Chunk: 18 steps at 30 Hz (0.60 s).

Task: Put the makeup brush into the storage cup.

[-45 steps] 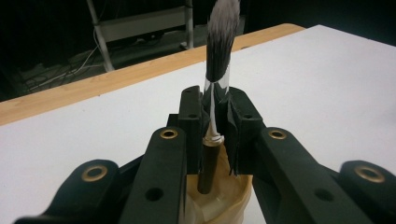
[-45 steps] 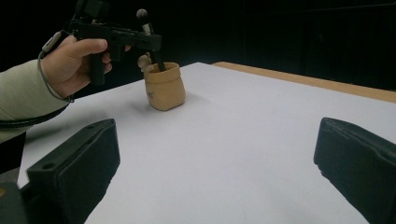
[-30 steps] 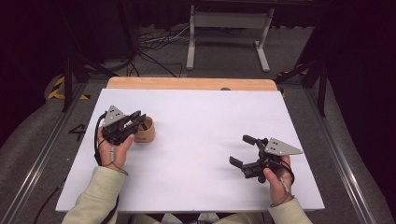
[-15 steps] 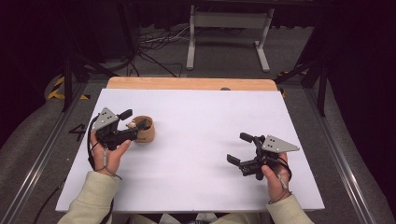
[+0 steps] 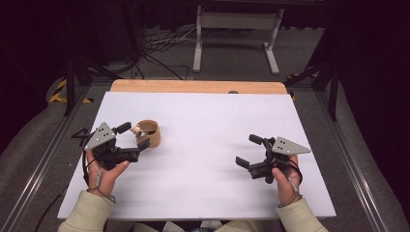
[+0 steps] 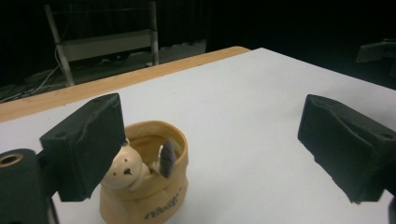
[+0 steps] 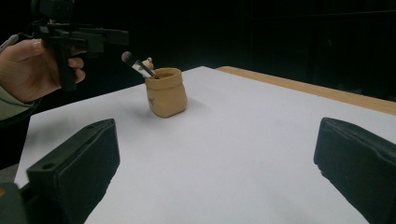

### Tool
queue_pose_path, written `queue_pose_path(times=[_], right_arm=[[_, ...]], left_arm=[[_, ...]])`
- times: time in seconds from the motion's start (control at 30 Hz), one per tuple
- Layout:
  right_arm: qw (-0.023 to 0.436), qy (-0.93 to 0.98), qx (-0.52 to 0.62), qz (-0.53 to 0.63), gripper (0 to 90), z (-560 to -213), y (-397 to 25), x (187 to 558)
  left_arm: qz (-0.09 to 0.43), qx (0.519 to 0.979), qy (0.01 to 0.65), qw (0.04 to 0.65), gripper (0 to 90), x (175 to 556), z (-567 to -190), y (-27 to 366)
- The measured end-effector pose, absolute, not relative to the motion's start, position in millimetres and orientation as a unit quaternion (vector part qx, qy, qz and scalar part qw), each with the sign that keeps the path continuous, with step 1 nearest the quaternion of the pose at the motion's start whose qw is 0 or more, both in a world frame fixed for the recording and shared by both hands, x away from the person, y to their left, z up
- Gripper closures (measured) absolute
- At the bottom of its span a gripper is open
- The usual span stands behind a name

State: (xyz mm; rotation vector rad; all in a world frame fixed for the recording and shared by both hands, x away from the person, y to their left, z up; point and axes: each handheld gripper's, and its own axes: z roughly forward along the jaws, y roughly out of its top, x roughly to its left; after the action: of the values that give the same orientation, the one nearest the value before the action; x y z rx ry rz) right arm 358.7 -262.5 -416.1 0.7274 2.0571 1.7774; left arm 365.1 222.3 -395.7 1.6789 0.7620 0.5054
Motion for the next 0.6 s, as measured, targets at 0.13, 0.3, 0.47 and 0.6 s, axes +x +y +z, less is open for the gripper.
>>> queue_pose_path(times=[0.13,0.3,0.47,0.6], right_arm=[[0.164,0.721,0.256,0.623,0.7,-416.4,-264.7,358.5],[0.166,0.718,0.26,0.623,0.8,-417.0,-267.9,358.8],[0.164,0.721,0.257,0.622,0.7,-419.4,-268.2,358.0],[0.164,0.724,0.257,0.619,0.8,-422.0,-268.4,356.9]], left_arm=[[0.205,0.71,0.328,0.589,3.9,358.0,-400.6,225.5],[0.183,0.694,0.337,0.609,1.7,349.7,-409.7,229.4],[0.169,0.699,0.332,0.61,0.4,343.8,-423.2,226.4],[0.164,0.703,0.324,0.611,0.4,340.0,-430.7,224.3]])
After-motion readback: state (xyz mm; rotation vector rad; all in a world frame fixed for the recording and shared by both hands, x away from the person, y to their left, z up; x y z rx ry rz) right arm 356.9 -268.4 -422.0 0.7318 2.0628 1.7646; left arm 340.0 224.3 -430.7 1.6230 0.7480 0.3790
